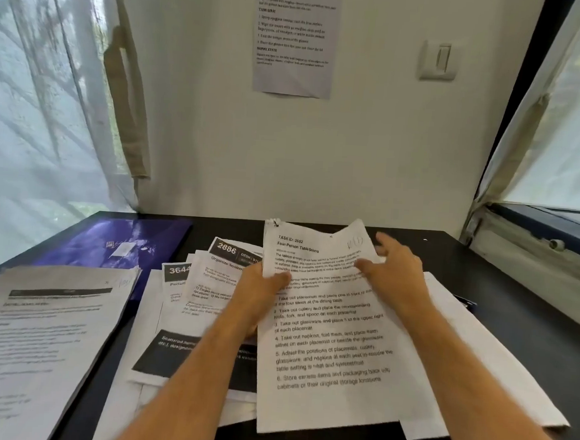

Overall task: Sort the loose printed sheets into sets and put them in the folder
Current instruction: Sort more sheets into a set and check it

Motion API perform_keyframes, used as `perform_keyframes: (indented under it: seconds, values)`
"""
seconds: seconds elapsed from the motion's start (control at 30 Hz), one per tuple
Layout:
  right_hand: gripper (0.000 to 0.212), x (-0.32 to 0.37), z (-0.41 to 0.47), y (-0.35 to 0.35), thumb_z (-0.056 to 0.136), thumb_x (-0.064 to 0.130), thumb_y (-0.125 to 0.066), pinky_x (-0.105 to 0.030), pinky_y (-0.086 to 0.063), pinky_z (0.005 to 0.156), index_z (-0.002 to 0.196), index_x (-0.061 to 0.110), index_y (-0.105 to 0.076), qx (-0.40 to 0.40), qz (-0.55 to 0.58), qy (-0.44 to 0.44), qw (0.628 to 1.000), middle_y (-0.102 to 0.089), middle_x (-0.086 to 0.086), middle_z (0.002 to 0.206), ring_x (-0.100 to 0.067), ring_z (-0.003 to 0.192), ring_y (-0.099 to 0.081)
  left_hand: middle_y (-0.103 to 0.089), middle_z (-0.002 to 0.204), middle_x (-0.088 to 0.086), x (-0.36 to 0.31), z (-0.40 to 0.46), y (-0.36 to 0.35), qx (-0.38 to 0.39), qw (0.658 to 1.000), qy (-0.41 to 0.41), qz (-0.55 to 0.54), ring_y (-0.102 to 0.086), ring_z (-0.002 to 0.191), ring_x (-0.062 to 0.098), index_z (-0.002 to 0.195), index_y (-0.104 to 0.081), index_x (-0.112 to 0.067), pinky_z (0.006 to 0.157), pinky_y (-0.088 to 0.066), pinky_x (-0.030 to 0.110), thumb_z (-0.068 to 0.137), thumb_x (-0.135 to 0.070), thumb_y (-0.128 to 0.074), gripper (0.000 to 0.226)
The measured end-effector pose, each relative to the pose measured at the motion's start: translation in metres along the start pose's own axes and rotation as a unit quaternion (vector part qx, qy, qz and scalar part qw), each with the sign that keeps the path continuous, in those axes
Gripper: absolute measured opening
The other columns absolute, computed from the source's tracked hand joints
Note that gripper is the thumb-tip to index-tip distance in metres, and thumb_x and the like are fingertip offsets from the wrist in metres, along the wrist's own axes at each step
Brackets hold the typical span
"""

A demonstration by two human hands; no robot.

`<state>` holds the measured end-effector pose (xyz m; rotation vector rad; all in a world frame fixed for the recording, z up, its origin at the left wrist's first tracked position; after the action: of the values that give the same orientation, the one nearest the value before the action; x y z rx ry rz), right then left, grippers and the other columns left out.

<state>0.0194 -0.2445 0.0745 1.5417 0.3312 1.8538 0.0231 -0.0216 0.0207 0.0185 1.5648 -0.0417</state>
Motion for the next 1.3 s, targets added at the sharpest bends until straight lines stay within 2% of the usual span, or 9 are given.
perform_keyframes:
  seconds: [0.1, 0.2, 0.43, 0.53, 0.63, 0.77, 0.9, 1.2, 1.3]
  values:
    - [0.077, 0.017, 0.006, -0.014, 0.093, 0.013, -0.066, -0.044, -0.035, 0.113, 0.156, 0.029, -0.024, -0.042, -0.077, 0.117, 0.989, -0.036, 0.004, 0.157, -0.022, 0.141, -0.035, -0.077, 0.099, 0.002, 0.000, 0.000, 0.001, -0.010, 0.993, -0.061, 0.096, -0.076, 0.082, 0.016, 0.106, -0.065, -0.020, 0.075, -0.063, 0.038, 0.099, -0.016, -0.058, 0.011]
    - [0.080, 0.026, 0.006, -0.045, 0.092, 0.005, -0.065, -0.040, -0.052, 0.102, 0.153, 0.039, -0.024, 0.011, 0.008, 0.172, 0.985, -0.030, 0.009, 0.157, -0.019, 0.130, -0.048, -0.075, 0.096, -0.002, -0.004, 0.000, -0.003, 0.002, 0.976, -0.123, 0.179, -0.075, 0.080, 0.012, 0.107, -0.065, -0.023, 0.071, -0.063, 0.031, 0.100, -0.020, -0.057, 0.011]
    - [0.010, -0.003, 0.005, -0.060, 0.089, 0.007, -0.071, -0.021, -0.057, 0.063, 0.088, 0.018, -0.069, -0.014, 0.135, 0.155, 0.978, -0.069, 0.005, 0.088, -0.016, 0.083, -0.067, -0.075, 0.091, 0.001, -0.004, 0.001, 0.004, 0.064, 0.964, -0.134, 0.219, -0.071, 0.075, 0.020, 0.101, -0.071, -0.026, 0.072, -0.059, 0.033, 0.094, -0.061, -0.051, 0.041]
    - [0.009, -0.018, 0.005, -0.054, 0.080, 0.009, -0.080, -0.027, -0.059, 0.064, 0.078, 0.011, -0.072, 0.019, 0.157, 0.155, 0.975, -0.072, 0.002, 0.079, -0.017, 0.076, -0.068, -0.074, 0.105, -0.008, -0.009, 0.010, 0.022, -0.016, 0.978, -0.142, 0.150, -0.070, 0.095, 0.010, 0.111, -0.072, -0.029, 0.084, -0.055, 0.028, 0.087, -0.079, -0.035, 0.067]
    - [0.014, -0.028, 0.003, -0.056, 0.074, 0.007, -0.085, -0.025, -0.059, 0.066, 0.076, 0.009, -0.071, 0.049, 0.162, 0.164, 0.972, -0.073, 0.002, 0.085, -0.012, 0.084, -0.070, -0.066, 0.111, -0.012, -0.009, 0.022, 0.048, -0.149, 0.919, -0.158, 0.329, -0.062, 0.102, 0.004, 0.121, -0.063, -0.030, 0.085, -0.049, 0.017, 0.092, -0.054, -0.061, 0.038]
    - [0.014, -0.032, 0.005, -0.056, 0.074, 0.005, -0.084, -0.020, -0.056, 0.062, 0.075, 0.008, -0.071, 0.046, 0.153, 0.168, 0.973, -0.073, 0.003, 0.086, -0.012, 0.085, -0.070, -0.040, 0.153, 0.011, 0.013, 0.036, 0.073, -0.188, 0.825, -0.025, 0.532, -0.033, 0.143, 0.031, 0.150, -0.035, -0.025, 0.120, -0.025, 0.052, 0.076, -0.060, -0.076, 0.092]
    - [0.013, -0.035, 0.007, -0.056, 0.076, 0.004, -0.083, -0.021, -0.055, 0.061, 0.075, 0.009, -0.071, 0.044, 0.162, 0.167, 0.972, -0.073, 0.002, 0.087, -0.015, 0.087, -0.071, -0.036, 0.155, 0.016, 0.018, 0.035, 0.080, -0.215, 0.829, 0.026, 0.516, -0.031, 0.145, 0.038, 0.156, -0.017, -0.022, 0.120, -0.019, 0.057, 0.068, -0.064, -0.080, 0.116]
    - [0.022, -0.023, 0.001, -0.059, 0.071, 0.005, -0.087, -0.016, -0.056, 0.062, 0.073, 0.017, -0.069, 0.039, 0.116, 0.198, 0.973, -0.071, 0.007, 0.088, -0.008, 0.085, -0.067, -0.063, 0.124, 0.010, 0.012, 0.030, 0.097, -0.314, 0.846, -0.056, 0.428, -0.060, 0.111, 0.028, 0.136, -0.052, -0.023, 0.092, -0.049, 0.045, 0.096, -0.027, -0.062, 0.041]
    - [0.025, -0.021, 0.000, -0.060, 0.069, 0.005, -0.089, -0.022, -0.058, 0.064, 0.070, 0.021, -0.069, 0.037, 0.123, 0.207, 0.970, -0.071, 0.007, 0.086, -0.010, 0.084, -0.068, -0.059, 0.129, 0.012, 0.015, 0.032, 0.100, -0.296, 0.860, -0.015, 0.415, -0.058, 0.113, 0.029, 0.137, -0.051, -0.020, 0.092, -0.048, 0.044, 0.093, -0.034, -0.067, 0.049]
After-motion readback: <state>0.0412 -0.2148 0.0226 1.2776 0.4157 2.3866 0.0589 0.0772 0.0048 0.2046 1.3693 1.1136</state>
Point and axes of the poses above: each hand's wrist, its own z-axis towards the middle knuckle, its own y-axis out of the back of the hand, x = y × z, the point moved 4 cm from there along z, towards the middle knuckle
